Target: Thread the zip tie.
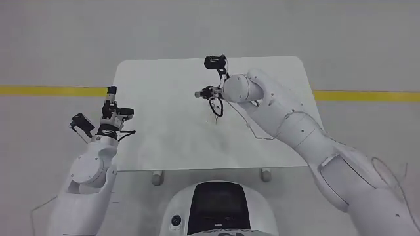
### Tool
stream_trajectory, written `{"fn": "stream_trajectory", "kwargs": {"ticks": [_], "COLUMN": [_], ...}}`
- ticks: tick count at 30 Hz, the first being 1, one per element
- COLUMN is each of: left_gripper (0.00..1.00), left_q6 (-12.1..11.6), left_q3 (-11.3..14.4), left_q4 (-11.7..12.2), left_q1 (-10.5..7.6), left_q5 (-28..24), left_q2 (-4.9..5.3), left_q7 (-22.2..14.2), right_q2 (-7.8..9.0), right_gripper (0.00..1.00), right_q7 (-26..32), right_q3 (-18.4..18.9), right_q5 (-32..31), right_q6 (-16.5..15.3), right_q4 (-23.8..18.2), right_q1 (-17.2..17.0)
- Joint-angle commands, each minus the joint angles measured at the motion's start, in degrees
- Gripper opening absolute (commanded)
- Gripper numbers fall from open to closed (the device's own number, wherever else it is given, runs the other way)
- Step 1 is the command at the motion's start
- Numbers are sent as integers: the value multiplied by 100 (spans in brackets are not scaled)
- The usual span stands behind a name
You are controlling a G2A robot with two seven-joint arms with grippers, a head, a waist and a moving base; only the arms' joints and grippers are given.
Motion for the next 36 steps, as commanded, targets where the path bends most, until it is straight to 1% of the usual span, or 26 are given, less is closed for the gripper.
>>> {"fn": "stream_trajectory", "kwargs": {"ticks": [1, 2, 11, 12, 13, 15, 19, 20, 23, 24, 28, 31, 34, 36], "left_gripper": [100, 100, 100, 100, 100, 100, 100, 100, 100, 100, 100, 100, 100, 100], "left_q6": [0, 0, 0, 0, 0, 0, 0, 0, 0, 0, 0, 0, 0, 0], "left_q3": [0, 0, 0, 0, 0, 0, 0, 0, 0, 0, 0, 0, 0, 0], "left_q4": [0, 0, 0, 0, 0, 0, 0, 0, 0, 0, 0, 0, 0, 0], "left_q1": [0, 0, 0, 0, 0, 0, 0, 0, 0, 0, 0, 0, 0, 0], "left_q5": [0, 0, 0, 0, 0, 0, 0, 0, 0, 0, 0, 0, 0, 0], "left_q2": [0, 0, 0, 0, 0, 0, 0, 0, 0, 0, 0, 0, 0, 0], "left_q7": [0, 0, 0, 0, 0, 0, 0, 0, 0, 0, 0, 0, 0, 0], "right_q2": [-234, -317, -317, -324, -341, -426, -684, -778, -1010, -1113, -1433, -1638, -1763, -1763], "right_gripper": [100, 100, 100, 100, 100, 100, 100, 100, 100, 100, 100, 100, 100, 100], "right_q7": [153, 161, 161, 218, 336, 488, 664, 768, 884, 877, 793, 649, 437, 437], "right_q3": [-140, -119, -119, -143, -201, -311, -531, -601, -721, -768, -922, -939, -949, -949], "right_q5": [-45, -14, -14, 5, -63, -166, -200, -182, -81, -45, 32, 180, 216, 216], "right_q6": [0, 0, 0, -72, -121, 0, 0, 0, 0, 0, -7, -144, -397, -397], "right_q4": [560, 776, 776, 738, 755, 853, 1239, 1420, 1797, 1970, 2523, 2929, 3181, 3181], "right_q1": [142, 199, 199, 177, 203, 312, 534, 597, 734, 784, 877, 911, 933, 933]}}
